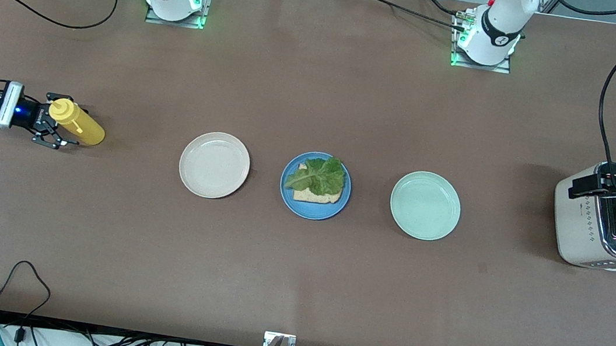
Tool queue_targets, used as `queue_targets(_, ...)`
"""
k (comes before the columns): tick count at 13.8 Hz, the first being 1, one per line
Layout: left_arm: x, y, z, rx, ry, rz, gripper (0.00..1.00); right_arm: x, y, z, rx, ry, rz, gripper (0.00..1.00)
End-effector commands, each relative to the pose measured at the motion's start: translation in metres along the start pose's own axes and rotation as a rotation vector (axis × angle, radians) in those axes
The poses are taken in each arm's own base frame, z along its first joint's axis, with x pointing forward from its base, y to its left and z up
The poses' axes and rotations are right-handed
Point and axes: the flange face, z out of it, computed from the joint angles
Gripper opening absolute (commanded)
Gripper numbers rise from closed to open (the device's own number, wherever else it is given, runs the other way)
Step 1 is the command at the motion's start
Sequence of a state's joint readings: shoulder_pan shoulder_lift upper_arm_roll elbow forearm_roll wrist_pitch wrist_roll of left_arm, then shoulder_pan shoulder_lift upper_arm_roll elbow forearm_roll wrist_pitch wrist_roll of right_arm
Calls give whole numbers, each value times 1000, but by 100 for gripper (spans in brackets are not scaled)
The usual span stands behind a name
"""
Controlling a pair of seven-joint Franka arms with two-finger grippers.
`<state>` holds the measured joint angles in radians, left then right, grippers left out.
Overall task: Make sandwich in blue plate with both arms
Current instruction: 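Grasp the yellow squeeze bottle with the right gripper and lift it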
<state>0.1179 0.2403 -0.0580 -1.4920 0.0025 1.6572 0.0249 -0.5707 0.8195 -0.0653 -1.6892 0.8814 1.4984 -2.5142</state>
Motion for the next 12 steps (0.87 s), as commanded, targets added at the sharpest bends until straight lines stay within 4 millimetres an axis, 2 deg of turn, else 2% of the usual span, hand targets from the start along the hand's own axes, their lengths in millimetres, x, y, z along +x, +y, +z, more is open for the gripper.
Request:
queue_targets(1, -3, 0, -6, 14, 0, 19, 100, 5, 9, 10, 11, 19, -24, 95)
queue_targets(3, -4, 0, -6, 14, 1, 19, 100, 7, 11, 13, 17, 16, -27, 72)
queue_targets(5, -3, 0, -6, 14, 0, 19, 100, 12, 15, 21, 31, 9, -34, 41)
queue_targets(7, -4, 0, -6, 14, 1, 19, 100, 20, 21, 30, 51, 0, -44, 6)
queue_targets(8, -3, 0, -7, 14, 3, 19, 100, 26, 25, 33, 58, -5, -44, 0)
queue_targets(9, -3, 0, -6, 14, 1, 19, 100, 33, 30, 37, 67, -15, -52, 0)
queue_targets(12, -3, 0, -6, 14, 6, 18, 100, 74, 55, 45, 90, -70, -55, 0)
